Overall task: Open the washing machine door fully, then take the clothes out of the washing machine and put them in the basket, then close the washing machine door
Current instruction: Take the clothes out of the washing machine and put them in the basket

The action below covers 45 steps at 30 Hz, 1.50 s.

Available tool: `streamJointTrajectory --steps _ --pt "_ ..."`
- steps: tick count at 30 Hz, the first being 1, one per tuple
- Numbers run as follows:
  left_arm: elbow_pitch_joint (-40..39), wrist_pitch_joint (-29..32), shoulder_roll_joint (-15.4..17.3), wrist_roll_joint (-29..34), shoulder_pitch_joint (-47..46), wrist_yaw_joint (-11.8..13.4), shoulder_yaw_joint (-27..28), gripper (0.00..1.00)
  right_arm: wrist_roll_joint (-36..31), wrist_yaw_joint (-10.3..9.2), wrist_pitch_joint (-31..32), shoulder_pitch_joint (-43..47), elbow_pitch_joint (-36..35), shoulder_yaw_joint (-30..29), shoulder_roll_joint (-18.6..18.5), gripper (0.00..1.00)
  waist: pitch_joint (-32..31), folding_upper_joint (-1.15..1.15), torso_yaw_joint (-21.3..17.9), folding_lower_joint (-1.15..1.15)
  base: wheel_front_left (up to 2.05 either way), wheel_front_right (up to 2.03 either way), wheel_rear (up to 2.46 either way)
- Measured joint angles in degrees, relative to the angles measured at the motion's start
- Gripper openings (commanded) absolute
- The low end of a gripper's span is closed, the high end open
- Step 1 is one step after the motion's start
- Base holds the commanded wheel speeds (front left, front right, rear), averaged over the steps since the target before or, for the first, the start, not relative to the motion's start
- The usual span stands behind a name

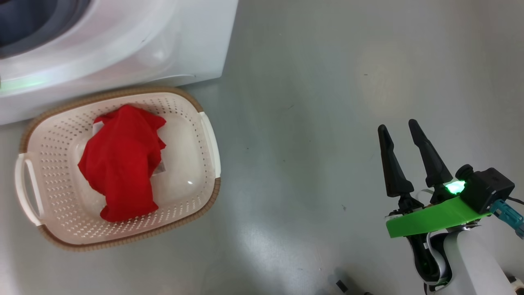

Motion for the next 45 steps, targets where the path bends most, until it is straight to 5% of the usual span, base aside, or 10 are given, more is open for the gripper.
streamJointTrajectory --steps 2,6,21,28,35,45 --pt "0.1 0.1 0.1 0.0 0.0 0.0 0.0 0.45 0.1 0.00 0.0 0.0 0.0 0.0 0.0 1.00 0.1 0.00 -0.1 0.00 0.00 0.00 0.00" --pt "0.3 0.4 0.7 0.1 0.0 -0.1 -0.7 0.00 0.1 0.00 0.0 0.0 -0.1 0.0 0.0 1.00 0.0 0.00 -0.4 0.00 0.00 0.00 0.00" --pt "-3.0 -9.8 -1.4 -4.5 2.9 -3.7 1.4 0.00 -0.6 0.00 0.0 0.2 0.2 -1.1 0.0 1.00 -3.1 0.00 1.4 0.00 0.00 0.00 0.00" --pt "-27.2 -9.9 -2.5 -5.3 16.5 -3.6 7.3 0.00 -1.4 0.00 0.0 0.9 0.2 -2.4 0.0 1.00 -5.1 0.00 3.2 0.00 0.00 0.00 0.00" --pt "-46.8 -10.0 -8.3 -5.0 29.2 -5.2 16.0 0.00 -3.2 0.00 0.0 1.8 0.1 -4.2 0.0 1.00 -6.6 0.00 5.9 0.00 0.00 0.00 0.00" --pt "-63.1 -10.2 -13.1 -3.9 38.6 -6.7 20.0 0.00 -3.5 0.00 0.0 2.4 0.1 -5.2 -0.1 1.00 -7.5 0.00 8.3 0.00 0.00 0.00 0.00"
